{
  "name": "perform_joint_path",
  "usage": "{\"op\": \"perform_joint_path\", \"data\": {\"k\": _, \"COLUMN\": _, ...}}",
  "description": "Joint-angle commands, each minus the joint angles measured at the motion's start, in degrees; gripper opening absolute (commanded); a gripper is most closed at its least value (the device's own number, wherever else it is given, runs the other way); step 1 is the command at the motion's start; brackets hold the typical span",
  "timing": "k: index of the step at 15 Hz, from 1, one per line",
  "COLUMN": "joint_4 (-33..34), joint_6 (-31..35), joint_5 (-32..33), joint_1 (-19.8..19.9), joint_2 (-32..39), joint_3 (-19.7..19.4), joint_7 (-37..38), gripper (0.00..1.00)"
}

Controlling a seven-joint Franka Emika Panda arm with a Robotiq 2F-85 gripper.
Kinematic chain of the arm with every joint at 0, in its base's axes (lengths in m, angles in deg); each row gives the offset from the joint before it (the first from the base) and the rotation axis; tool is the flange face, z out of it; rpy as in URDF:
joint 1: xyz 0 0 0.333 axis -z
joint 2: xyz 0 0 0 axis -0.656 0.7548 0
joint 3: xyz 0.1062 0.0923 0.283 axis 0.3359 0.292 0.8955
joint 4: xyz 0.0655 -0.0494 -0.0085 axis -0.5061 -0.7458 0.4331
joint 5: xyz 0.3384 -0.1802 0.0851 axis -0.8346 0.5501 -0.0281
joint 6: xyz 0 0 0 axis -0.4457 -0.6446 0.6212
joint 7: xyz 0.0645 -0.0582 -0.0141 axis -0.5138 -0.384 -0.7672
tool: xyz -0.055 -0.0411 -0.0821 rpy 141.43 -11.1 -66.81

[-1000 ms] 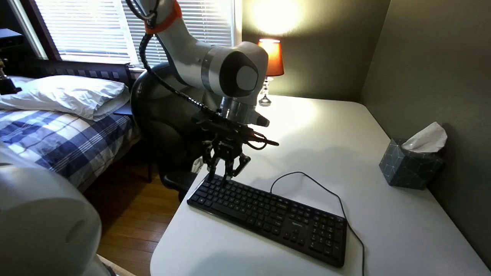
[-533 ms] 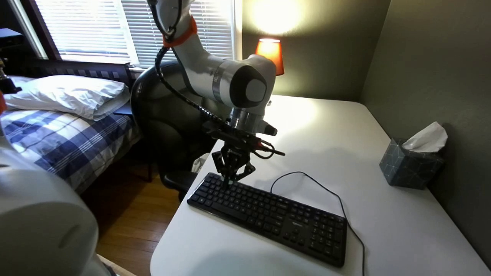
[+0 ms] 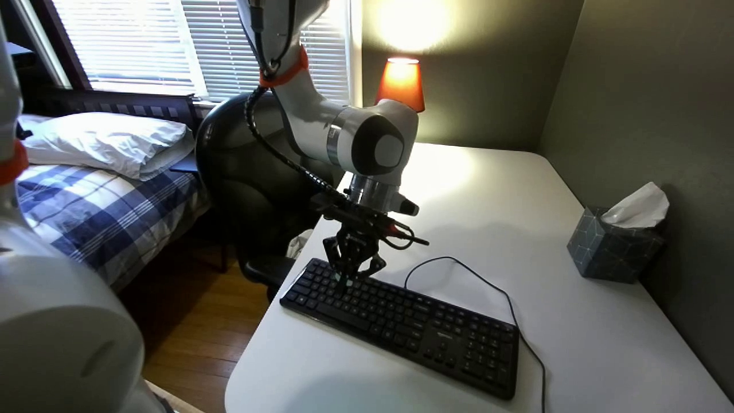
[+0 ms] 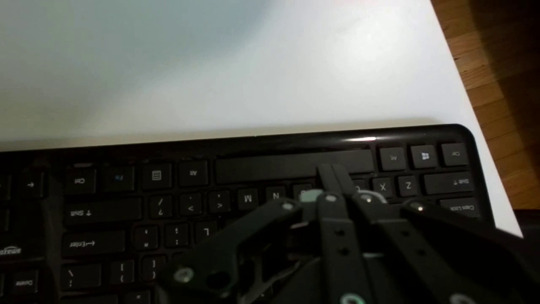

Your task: Press the g key on the keyboard

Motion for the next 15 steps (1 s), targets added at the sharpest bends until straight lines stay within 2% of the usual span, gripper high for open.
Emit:
{"op": "perform_joint_path", "data": {"k": 1, "joint_4": 1.3, "joint_6": 0.6, "joint_5": -1.8, "joint_1": 1.3, "joint_2": 2.6, "joint_3": 1.2, "joint_7": -0.5, "gripper": 0.00}}
{"op": "perform_joint_path", "data": {"k": 15, "joint_4": 4.5, "joint_6": 0.4, "joint_5": -5.5, "joint_1": 2.5, "joint_2": 7.1, "joint_3": 3.0, "joint_7": -1.1, "gripper": 0.00}}
